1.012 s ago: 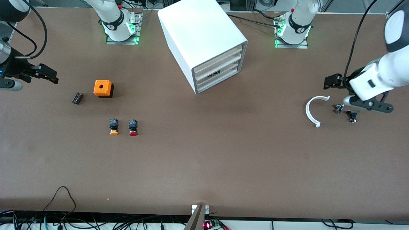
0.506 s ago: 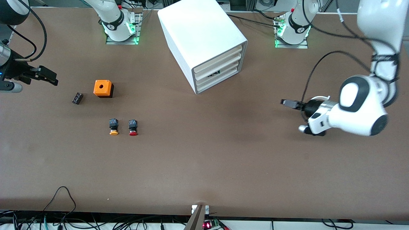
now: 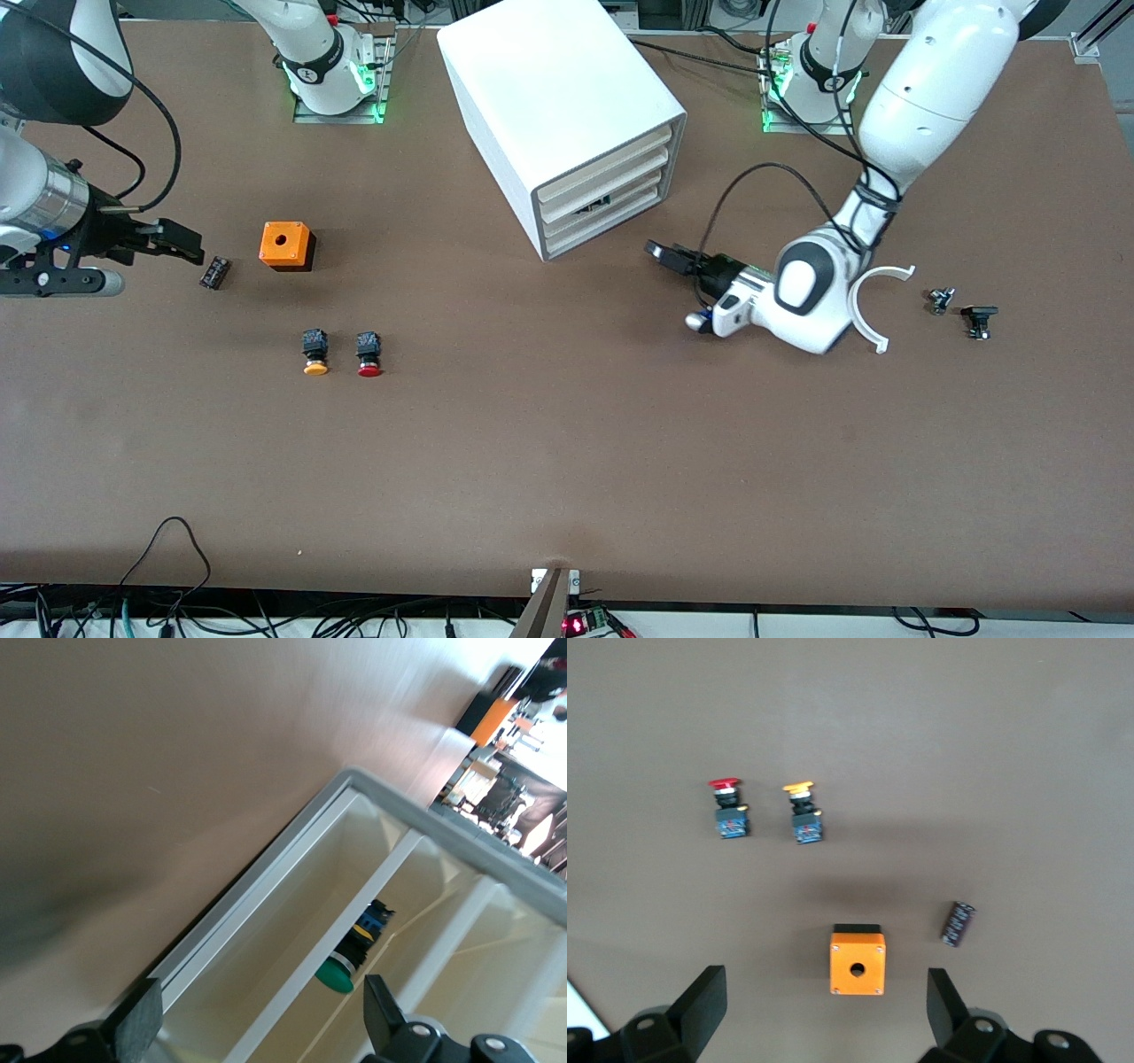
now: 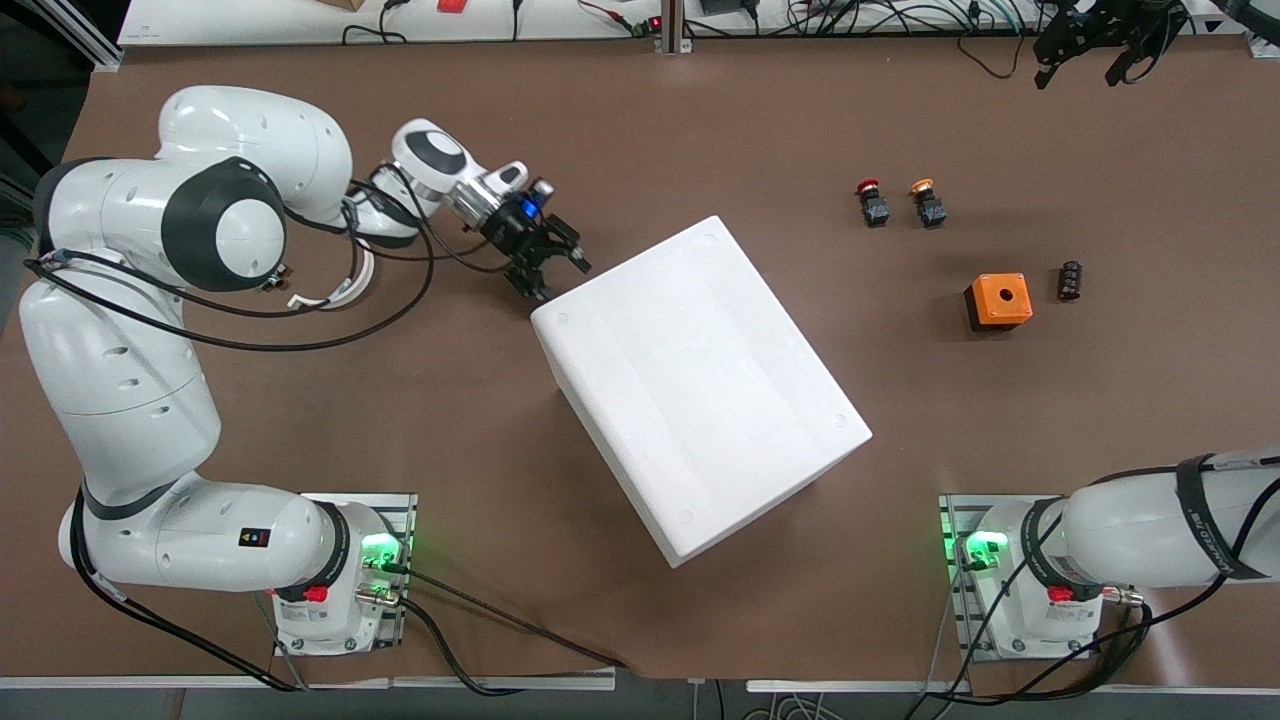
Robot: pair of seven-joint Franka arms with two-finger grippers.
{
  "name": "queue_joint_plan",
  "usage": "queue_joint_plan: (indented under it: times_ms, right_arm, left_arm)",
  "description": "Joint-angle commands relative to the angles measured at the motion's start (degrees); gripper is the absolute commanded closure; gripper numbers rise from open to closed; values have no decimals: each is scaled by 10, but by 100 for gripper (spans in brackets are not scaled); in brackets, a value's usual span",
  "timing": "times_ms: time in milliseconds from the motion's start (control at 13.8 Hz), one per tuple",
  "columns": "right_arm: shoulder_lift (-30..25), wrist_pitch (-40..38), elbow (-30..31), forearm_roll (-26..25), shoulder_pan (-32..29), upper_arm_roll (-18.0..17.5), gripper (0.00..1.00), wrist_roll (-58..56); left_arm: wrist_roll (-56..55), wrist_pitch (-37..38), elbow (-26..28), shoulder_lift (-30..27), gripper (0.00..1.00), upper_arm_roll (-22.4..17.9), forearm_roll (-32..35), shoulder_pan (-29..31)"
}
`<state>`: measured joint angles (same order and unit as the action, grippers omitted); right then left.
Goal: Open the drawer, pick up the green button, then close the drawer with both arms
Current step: 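Grasp the drawer handle with the left gripper and pull the drawer open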
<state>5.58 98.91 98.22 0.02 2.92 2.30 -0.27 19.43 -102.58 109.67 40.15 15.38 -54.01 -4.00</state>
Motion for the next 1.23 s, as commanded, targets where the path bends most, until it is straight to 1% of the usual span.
queue_joint_plan:
  times_ms: [0, 217, 361, 434, 506, 651, 723, 795, 867, 940, 1012, 1157]
  right_arm:
    - [21, 4, -14, 17, 3, 1, 0, -8]
    - [29, 24, -14, 17, 24, 1, 0, -9]
    - [41, 34, -14, 19, 26, 0, 0, -10]
    - [44, 45, -14, 19, 30, 0, 0, -10]
    - [50, 52, -14, 18, 38, 0, 0, -10]
    - [57, 59, -14, 18, 45, 0, 0, -10]
    - [63, 67, -14, 18, 56, 0, 0, -10]
    - [66, 79, -14, 17, 61, 0, 0, -10]
    - [74, 89, -14, 17, 64, -1, 0, -10]
    - [79, 101, -14, 17, 65, -6, 0, -11]
    - [83, 110, -14, 17, 65, -17, 0, -11]
    - [86, 121, -15, 13, 65, -22, 0, -15]
  left_arm:
    - [16, -17, 39, -21, 0, 22, -13, 8]
    - [17, -18, 63, -23, 0, 39, -14, 3]
    - [18, -18, 75, -24, 0, 40, -12, -3]
    - [18, -18, 84, -24, 1, 49, -12, -3]
    - [18, -19, 87, -24, 4, 59, -13, -2]
    - [18, -21, 93, -24, 6, 62, -12, -3]
    - [18, -30, 95, -24, 9, 62, -11, -3]
    - [18, -45, 97, -24, 20, 63, -8, -3]
    - [23, -64, 97, -24, 53, 62, -3, -3]
    - [44, -84, 97, -23, 90, 62, -2, -4]
    - [76, -96, 97, -24, 100, 62, -2, -2]
    - [93, -107, 92, -25, 100, 58, -2, 4]
